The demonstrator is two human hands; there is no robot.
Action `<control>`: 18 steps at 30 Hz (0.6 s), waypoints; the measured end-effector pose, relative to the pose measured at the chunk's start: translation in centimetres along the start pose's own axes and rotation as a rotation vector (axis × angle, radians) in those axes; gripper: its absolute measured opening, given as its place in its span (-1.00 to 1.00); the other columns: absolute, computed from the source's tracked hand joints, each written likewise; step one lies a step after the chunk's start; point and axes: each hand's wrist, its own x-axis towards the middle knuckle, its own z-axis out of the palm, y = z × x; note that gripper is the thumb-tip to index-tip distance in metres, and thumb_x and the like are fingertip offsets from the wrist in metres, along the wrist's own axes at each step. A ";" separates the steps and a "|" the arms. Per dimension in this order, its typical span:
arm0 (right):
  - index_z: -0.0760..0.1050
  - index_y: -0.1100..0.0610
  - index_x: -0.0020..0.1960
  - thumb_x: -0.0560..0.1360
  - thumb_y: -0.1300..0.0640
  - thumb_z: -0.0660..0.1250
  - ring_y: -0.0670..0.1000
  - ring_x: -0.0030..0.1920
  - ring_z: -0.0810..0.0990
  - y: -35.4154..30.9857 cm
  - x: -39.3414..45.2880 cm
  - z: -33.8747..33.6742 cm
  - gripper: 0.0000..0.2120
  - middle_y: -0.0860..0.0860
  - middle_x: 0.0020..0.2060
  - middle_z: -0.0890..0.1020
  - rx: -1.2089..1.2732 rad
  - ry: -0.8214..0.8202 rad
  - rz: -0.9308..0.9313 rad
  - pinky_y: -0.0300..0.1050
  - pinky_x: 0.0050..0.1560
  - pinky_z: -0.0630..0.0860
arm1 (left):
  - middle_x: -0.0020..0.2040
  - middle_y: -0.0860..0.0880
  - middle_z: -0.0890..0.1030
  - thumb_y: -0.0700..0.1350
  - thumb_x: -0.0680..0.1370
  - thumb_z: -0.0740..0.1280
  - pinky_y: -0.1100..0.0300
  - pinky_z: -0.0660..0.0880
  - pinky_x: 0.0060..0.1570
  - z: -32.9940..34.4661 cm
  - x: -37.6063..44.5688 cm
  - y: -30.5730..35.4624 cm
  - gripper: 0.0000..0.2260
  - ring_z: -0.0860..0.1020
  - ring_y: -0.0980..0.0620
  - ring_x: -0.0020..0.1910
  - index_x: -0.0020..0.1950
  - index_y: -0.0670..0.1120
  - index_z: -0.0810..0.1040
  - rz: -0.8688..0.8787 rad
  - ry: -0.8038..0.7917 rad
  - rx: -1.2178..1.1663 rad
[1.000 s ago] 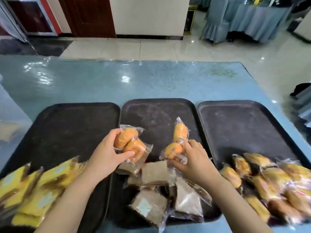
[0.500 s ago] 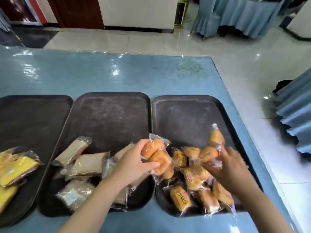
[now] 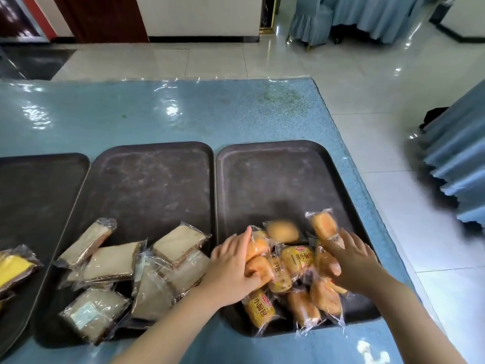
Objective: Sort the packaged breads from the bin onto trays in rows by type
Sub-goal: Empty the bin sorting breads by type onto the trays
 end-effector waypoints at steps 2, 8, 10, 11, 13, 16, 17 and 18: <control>0.05 -0.25 0.50 0.50 -0.05 0.31 0.19 0.55 -0.16 0.1 -0.1 0.9 -0.33 0.10 0.56 -0.15 0.016 0.051 0.013 0.24 0.51 0.00 | 0.60 0.05 0.02 0.37 0.41 0.05 -0.10 -0.10 0.52 0.9 0.0 0.0 -0.13 -0.06 0.04 0.57 0.58 0.03 -0.21 -0.011 0.158 0.092; 0.01 -0.30 0.50 0.38 -0.09 0.43 0.14 0.55 -0.24 1.7 -0.8 1.5 -0.16 0.04 0.55 -0.26 0.091 0.017 -0.031 0.23 0.51 -0.04 | 0.60 -0.01 -0.18 0.38 0.53 -0.01 0.04 -0.06 0.55 3.4 0.2 -0.5 -0.20 -0.14 0.03 0.57 0.55 0.03 -0.36 0.071 0.210 0.080; -0.01 -0.32 0.50 0.34 -0.21 0.45 0.11 0.55 -0.27 1.7 -0.8 1.4 -0.11 0.01 0.54 -0.29 0.132 0.023 -0.069 0.22 0.52 -0.05 | 0.61 -0.04 -0.12 0.37 0.55 -0.05 0.01 -0.03 0.55 4.2 0.3 -0.1 -0.23 -0.11 0.02 0.58 0.56 0.00 -0.31 0.074 0.191 0.108; -0.03 -0.33 0.50 0.33 -0.25 0.45 0.10 0.55 -0.27 1.7 -0.8 1.2 -0.09 0.00 0.54 -0.30 0.143 0.035 -0.077 0.21 0.52 -0.06 | 0.61 -0.04 -0.08 0.36 0.55 -0.06 -0.01 -0.02 0.54 4.5 0.4 0.1 -0.24 -0.09 0.01 0.58 0.57 -0.01 -0.27 0.077 0.177 0.125; -0.07 -0.35 0.50 0.32 -0.27 0.45 0.09 0.55 -0.28 1.8 -0.9 1.1 -0.07 0.00 0.54 -0.31 0.141 0.069 -0.081 0.20 0.52 -0.07 | 0.61 -0.03 -0.04 0.36 0.56 -0.10 -0.03 -0.03 0.54 4.9 0.6 0.4 -0.27 -0.07 0.01 0.58 0.58 0.00 -0.25 0.079 0.142 0.153; -0.13 -0.35 0.50 0.34 -0.24 0.45 0.08 0.55 -0.27 1.7 -1.0 1.7 -0.04 -0.02 0.54 -0.30 0.129 0.097 -0.093 0.21 0.52 -0.06 | 0.61 -0.03 -0.05 0.37 0.55 -0.14 -0.03 -0.05 0.54 5.2 1.0 0.2 -0.26 -0.08 -0.01 0.58 0.58 -0.01 -0.25 0.065 0.103 0.194; -0.16 -0.35 0.49 0.35 -0.22 0.44 0.09 0.55 -0.25 1.6 -0.9 1.9 -0.04 -0.03 0.54 -0.30 0.122 0.093 -0.096 0.23 0.52 -0.04 | 0.61 -0.04 -0.05 0.37 0.54 -0.16 -0.03 -0.06 0.54 5.1 1.1 0.1 -0.25 -0.08 -0.01 0.58 0.58 -0.02 -0.24 0.058 0.098 0.208; -0.18 -0.35 0.50 0.36 -0.21 0.43 0.10 0.55 -0.24 1.6 -0.9 2.1 -0.04 -0.04 0.54 -0.31 0.117 0.082 -0.096 0.24 0.51 -0.03 | 0.61 -0.04 -0.05 0.38 0.53 -0.17 -0.03 -0.08 0.54 5.0 1.2 0.1 -0.24 -0.08 -0.02 0.58 0.59 -0.04 -0.22 0.054 0.092 0.217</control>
